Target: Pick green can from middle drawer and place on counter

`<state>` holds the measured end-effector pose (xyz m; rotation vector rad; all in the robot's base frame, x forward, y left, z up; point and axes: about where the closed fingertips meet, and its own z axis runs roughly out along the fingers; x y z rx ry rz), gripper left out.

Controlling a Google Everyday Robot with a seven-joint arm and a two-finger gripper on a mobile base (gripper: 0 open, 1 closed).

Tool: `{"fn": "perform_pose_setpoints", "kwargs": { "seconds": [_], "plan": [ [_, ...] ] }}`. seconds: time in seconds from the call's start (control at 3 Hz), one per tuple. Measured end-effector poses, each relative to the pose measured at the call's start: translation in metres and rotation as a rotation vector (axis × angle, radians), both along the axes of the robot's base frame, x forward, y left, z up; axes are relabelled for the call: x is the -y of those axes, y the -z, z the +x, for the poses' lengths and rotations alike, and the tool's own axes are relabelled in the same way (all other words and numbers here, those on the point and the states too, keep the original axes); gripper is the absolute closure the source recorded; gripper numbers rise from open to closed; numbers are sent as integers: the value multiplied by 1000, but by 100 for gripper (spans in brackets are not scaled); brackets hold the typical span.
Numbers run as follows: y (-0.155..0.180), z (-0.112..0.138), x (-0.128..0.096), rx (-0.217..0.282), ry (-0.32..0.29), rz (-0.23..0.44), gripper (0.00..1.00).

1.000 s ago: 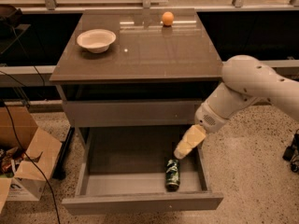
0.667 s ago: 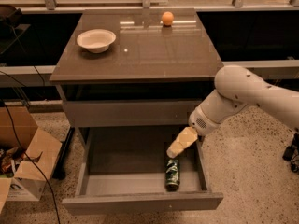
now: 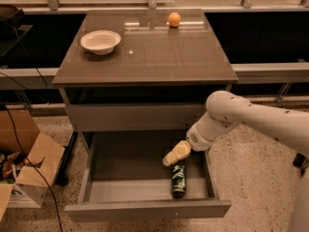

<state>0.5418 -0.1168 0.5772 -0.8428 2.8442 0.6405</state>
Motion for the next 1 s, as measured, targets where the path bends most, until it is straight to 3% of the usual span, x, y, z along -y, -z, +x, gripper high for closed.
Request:
{"fn": "perform_pose_setpoints", "kwargs": {
  "seconds": [0.67,1.0],
  "plan": [
    [104,1,-4,-167,169,-59,0],
    [144,-2,-10,-240,218,-81,0]
  ]
}}
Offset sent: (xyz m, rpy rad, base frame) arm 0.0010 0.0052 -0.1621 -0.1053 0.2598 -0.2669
